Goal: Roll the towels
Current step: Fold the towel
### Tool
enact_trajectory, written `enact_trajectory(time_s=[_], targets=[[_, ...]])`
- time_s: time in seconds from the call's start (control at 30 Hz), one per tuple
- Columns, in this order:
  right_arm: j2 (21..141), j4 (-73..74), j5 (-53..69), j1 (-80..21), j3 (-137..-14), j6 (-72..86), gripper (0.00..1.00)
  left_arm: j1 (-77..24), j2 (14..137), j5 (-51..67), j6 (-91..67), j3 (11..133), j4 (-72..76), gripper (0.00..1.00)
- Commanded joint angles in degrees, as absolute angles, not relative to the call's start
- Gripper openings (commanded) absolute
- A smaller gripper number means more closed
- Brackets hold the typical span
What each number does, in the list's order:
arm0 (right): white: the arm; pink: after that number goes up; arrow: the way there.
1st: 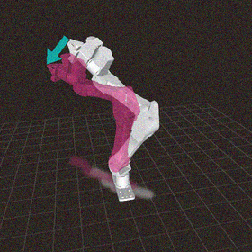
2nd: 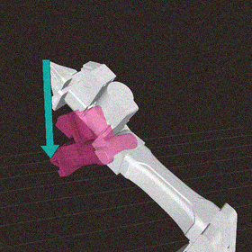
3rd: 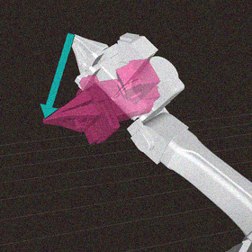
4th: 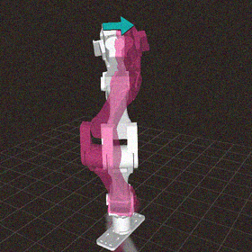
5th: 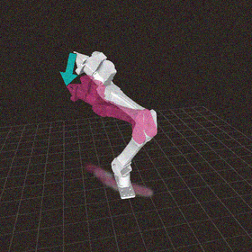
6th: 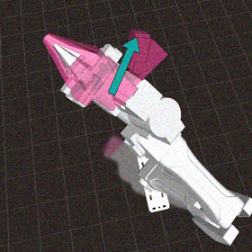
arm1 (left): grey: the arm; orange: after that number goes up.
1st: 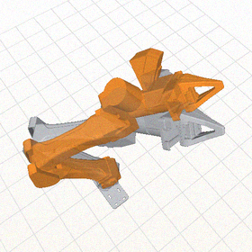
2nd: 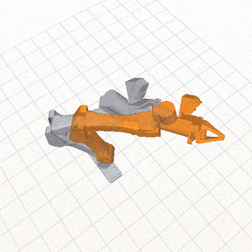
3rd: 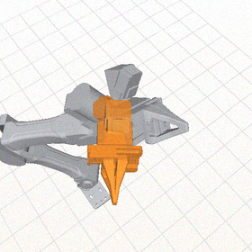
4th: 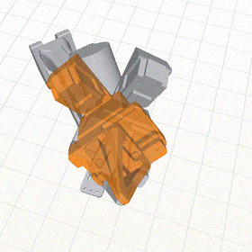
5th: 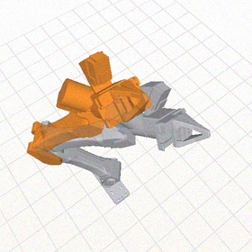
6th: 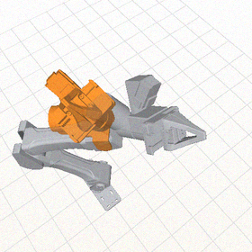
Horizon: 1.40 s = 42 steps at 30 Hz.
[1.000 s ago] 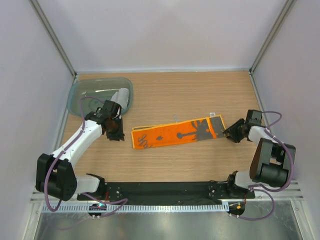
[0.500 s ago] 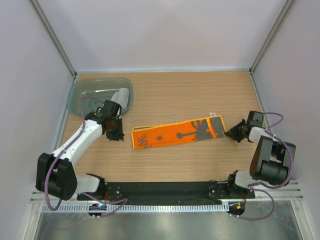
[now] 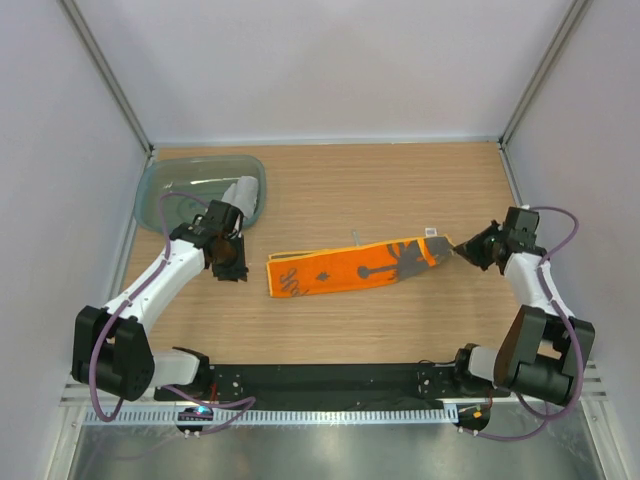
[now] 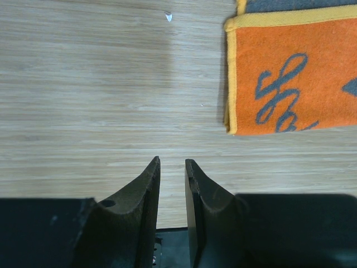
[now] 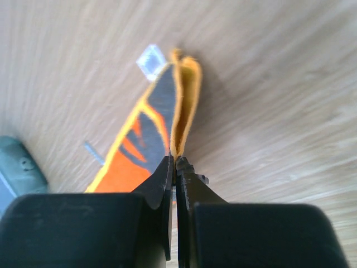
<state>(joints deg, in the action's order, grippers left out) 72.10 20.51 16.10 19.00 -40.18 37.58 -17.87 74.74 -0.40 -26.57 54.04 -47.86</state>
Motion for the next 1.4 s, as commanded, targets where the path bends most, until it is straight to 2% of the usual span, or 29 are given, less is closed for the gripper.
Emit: enact_trajectory(time_s=[0.0,0.17,0.43,0.63,1.0,1.37], targets=[[69.1,23.0,18.4,16.3,-46.3,36.6,0.01,-17.8,73.0,-0.5,-26.3,54.1,-47.0,0.25],[70.5,23.2,18.3,6.5,-51.9,35.4,0.01,-17.8,72.2,-0.4,-26.4,54.1,-47.0,0.25],[76.5,23.5,14.7,-16.7,-63.7,36.1,0.01,-17.8,71.0,-0.7,-26.5,54.0,-46.8,0.25],[82.6,23.3,11.3,-29.5,-72.2,38.4,0.01,-17.8,70.3,-1.4,-26.7,54.0,-47.0,0.25],[90.9,19.5,7.8,-42.6,-78.5,42.6,0.01,-17.8,70.0,-2.0,-27.1,53.9,-47.2,0.25],[96.8,14.3,4.7,-49.3,-79.5,44.8,0.01,-17.7,70.0,-2.1,-27.2,53.8,-47.1,0.25]])
